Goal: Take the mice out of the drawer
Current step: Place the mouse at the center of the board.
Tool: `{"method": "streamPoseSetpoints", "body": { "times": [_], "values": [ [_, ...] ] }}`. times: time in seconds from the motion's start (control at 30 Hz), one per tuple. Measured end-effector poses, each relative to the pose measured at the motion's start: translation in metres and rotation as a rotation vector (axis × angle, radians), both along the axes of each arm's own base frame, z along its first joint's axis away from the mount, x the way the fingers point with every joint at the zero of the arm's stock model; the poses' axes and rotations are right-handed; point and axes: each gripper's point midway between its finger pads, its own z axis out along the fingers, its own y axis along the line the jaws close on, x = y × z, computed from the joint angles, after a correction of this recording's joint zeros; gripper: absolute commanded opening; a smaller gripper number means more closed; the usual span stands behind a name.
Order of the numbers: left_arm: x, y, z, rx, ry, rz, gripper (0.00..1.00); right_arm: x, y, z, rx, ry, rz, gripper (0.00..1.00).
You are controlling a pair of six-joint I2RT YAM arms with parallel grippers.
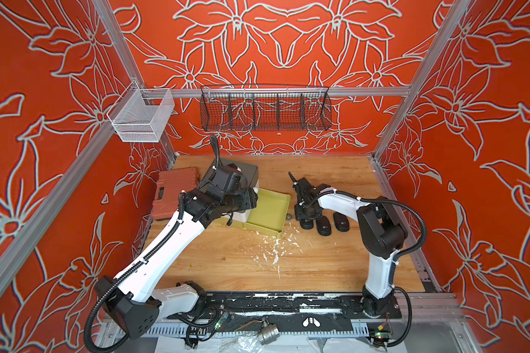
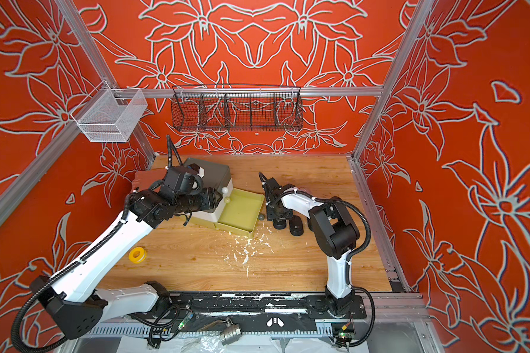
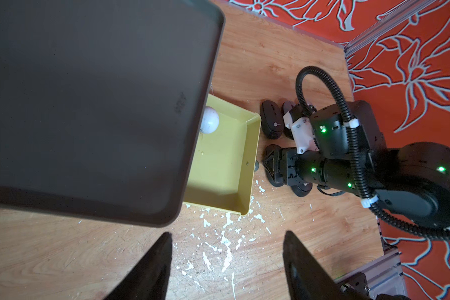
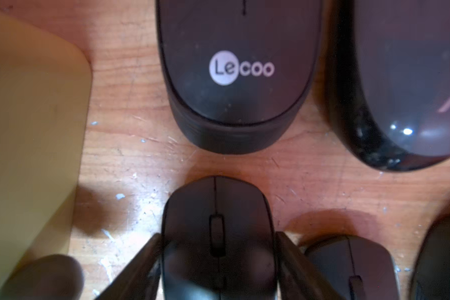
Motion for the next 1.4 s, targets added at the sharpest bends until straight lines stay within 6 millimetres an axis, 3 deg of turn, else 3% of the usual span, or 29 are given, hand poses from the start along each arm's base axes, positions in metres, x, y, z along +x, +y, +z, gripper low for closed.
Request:
{"method": "streamPoseSetpoints", "body": {
  "times": [0.2,0.4,0.5,0.7,0.87,1.1,1.4],
  "values": [
    [0.004,0.003,0.023,0.011,-0.059,-0.003,0.69,-0.001,-0.002,0.006,-0.002,-0.006,0.0,0.82],
    [0.007,0.012,0.045,0.038,-0.105,-0.001,0.71,-0.005,-0.006,0.035,0.006,-0.044,0.001,0.84],
    [0.015,0.031,0.054,0.04,-0.114,0.035,0.73,-0.009,-0.007,0.048,0.013,-0.058,0.006,0.84],
    [0.036,0.087,0.059,0.032,-0.087,0.158,0.75,-0.021,0.006,0.058,0.039,-0.054,0.035,0.7],
    [0.053,0.131,0.047,0.038,-0.026,0.256,0.77,-0.027,0.03,0.054,0.086,-0.049,0.069,0.67],
    [0.075,0.175,0.017,0.026,0.07,0.338,0.85,-0.023,0.046,0.025,0.091,-0.004,0.071,0.65],
    [0.102,0.184,-0.039,0.003,0.228,0.301,0.93,-0.003,0.064,0.034,0.152,-0.055,0.064,0.65]
  ]
}}
